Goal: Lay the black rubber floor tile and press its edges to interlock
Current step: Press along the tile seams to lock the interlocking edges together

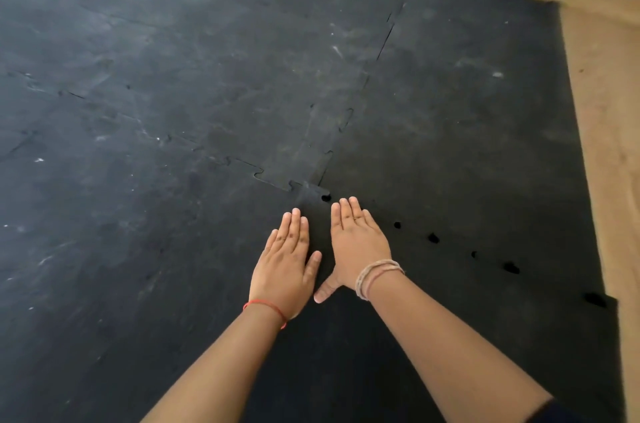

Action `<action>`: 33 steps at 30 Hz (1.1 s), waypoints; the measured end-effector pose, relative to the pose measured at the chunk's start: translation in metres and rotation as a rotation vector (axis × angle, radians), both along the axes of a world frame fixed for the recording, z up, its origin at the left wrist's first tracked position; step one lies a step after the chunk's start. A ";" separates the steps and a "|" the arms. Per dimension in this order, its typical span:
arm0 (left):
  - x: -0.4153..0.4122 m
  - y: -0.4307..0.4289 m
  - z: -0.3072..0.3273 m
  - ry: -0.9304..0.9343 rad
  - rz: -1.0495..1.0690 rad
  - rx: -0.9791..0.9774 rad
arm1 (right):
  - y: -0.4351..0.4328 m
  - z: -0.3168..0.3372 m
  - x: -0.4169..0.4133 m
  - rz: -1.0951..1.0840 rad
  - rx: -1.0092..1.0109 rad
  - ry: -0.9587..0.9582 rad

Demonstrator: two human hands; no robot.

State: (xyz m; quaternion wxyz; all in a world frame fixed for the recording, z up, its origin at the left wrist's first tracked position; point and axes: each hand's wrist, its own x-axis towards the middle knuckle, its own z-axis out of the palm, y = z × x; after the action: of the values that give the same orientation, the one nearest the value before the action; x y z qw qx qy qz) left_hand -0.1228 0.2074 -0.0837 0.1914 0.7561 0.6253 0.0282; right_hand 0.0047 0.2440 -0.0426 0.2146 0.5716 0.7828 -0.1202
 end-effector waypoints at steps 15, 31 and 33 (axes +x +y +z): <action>0.022 0.021 0.012 0.006 -0.018 -0.094 | -0.052 -0.041 0.061 -0.200 0.414 0.188; 0.031 -0.013 0.000 0.073 0.017 0.047 | -0.010 0.003 0.060 -0.271 0.065 0.366; 0.030 -0.022 -0.002 0.106 -0.012 0.053 | -0.016 0.001 0.061 -0.278 0.068 0.356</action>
State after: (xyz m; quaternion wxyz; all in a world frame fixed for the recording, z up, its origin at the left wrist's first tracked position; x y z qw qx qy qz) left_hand -0.0925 0.1851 -0.0857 0.1381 0.7649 0.6292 0.0036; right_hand 0.0659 0.2276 -0.0420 0.0350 0.6505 0.7258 -0.2210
